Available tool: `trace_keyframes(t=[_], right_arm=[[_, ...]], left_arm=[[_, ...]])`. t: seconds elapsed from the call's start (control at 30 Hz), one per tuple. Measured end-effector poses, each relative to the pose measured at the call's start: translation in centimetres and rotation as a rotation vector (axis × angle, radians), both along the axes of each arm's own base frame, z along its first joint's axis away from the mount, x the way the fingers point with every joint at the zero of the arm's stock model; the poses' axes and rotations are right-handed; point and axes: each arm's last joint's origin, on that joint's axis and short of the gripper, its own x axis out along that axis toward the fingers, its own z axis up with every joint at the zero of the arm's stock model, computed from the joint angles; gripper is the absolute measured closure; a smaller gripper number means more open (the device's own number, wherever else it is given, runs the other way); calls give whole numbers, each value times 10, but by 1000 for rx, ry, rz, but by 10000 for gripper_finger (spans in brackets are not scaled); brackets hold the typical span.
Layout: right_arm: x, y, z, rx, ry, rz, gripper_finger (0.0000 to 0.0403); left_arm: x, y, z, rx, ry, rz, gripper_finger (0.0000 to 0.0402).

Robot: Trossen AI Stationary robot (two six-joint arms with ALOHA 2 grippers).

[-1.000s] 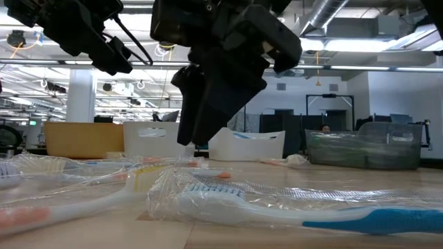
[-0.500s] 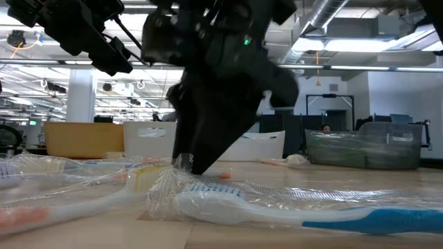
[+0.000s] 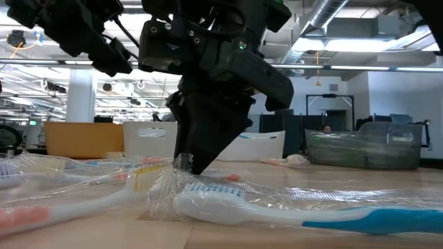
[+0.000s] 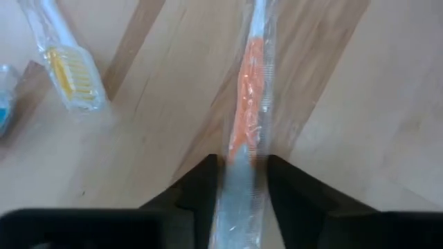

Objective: Pick & Place Toothbrushes
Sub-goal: Put the orange toothbrush into the yellow bin

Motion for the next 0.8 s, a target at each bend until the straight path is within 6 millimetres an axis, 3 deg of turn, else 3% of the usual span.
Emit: trace_keyframes(t=[0.2,0.47,0.63,0.8], right_arm=[[3,-2,0,-21,-26,-10,372],[7,-8,5,-130,-68,-82,398],[11,-10,17,-203,-60,-192,402],[6,2,34,-266,-58,-283,399]], left_arm=[[-5,1,-20,-5,35,7,207],[-12,2,-43,-33,46,25,207],[-11,2,-42,-40,-5,22,207],[-10,2,-40,-44,-23,14,207]])
